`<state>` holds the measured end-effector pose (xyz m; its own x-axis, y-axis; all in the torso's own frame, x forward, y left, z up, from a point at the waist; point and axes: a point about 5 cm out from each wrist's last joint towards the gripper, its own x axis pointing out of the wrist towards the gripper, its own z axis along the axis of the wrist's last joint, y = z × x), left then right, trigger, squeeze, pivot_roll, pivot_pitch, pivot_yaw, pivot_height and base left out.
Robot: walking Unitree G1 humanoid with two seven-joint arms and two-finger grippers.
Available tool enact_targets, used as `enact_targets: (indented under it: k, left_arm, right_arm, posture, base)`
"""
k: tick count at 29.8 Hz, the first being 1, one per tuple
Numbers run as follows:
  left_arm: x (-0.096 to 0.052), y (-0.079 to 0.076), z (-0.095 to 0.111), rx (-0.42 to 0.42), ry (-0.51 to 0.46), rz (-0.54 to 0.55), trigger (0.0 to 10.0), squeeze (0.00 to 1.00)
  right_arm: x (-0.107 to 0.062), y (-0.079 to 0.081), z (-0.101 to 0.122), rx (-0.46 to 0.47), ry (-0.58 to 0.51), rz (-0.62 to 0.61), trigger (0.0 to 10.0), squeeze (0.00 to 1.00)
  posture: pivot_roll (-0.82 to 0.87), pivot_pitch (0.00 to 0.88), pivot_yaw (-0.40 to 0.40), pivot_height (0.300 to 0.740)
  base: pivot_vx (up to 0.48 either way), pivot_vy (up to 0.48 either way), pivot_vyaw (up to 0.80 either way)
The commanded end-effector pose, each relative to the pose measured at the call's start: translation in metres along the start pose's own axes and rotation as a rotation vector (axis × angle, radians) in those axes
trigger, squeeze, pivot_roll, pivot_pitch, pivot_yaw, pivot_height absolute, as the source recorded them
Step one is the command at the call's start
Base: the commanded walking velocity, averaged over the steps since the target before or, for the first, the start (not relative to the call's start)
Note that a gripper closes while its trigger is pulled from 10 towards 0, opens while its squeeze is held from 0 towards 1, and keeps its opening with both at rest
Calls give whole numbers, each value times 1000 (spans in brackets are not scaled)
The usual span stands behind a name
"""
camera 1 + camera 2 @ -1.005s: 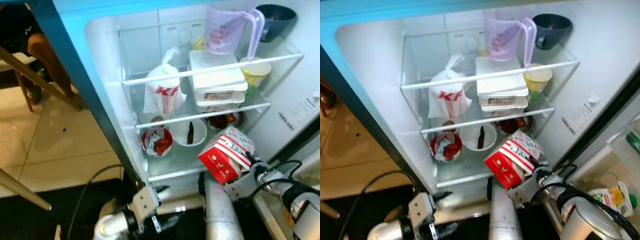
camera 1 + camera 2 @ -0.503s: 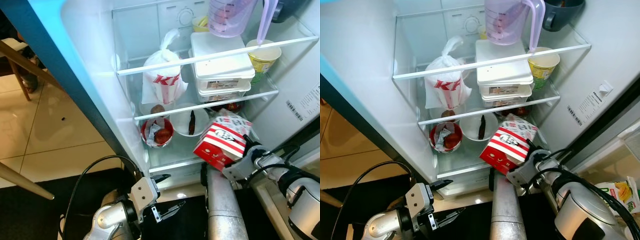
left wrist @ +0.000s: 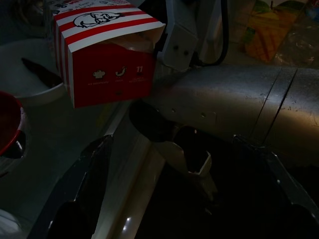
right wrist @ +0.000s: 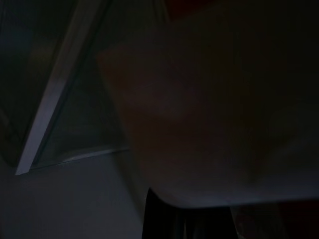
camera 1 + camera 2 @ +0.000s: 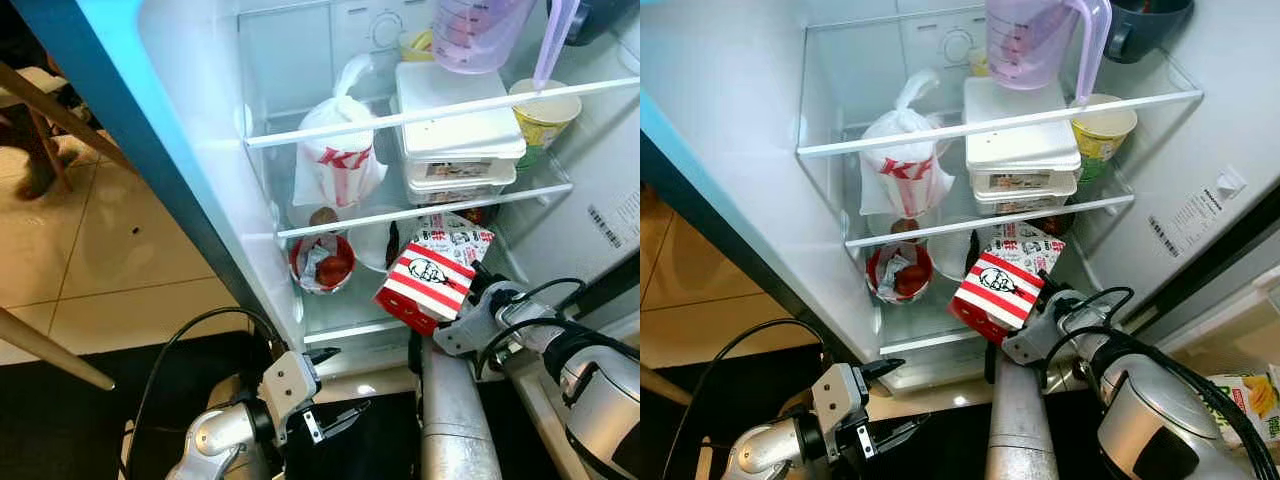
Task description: Restocking fridge
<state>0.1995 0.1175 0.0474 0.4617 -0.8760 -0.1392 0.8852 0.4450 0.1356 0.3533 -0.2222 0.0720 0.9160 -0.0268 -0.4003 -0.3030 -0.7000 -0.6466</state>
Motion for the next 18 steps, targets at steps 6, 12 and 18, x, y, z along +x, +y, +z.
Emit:
enact_targets:
  k: [6,12,18]
  left_arm:
    - [0,-2,-2,3,22,-11,10000,0]
    - [4,-3,-3,-1,18,-16,10000,0]
    - [10,-1,-2,0,7,-15,10000,0]
  right_arm:
    - [-1,5,-5,80,13,34,10000,0]
    - [-2,6,-22,184,56,52,10000,0]
    - [-3,2,-28,254,62,31,10000,0]
  posture:
    - [-39,266,53,300]
    - [-61,255,45,300]
    - [-85,245,30,300]
  base:
    - [0,0,0]
    - [0,0,0]
    - [0,0,0]
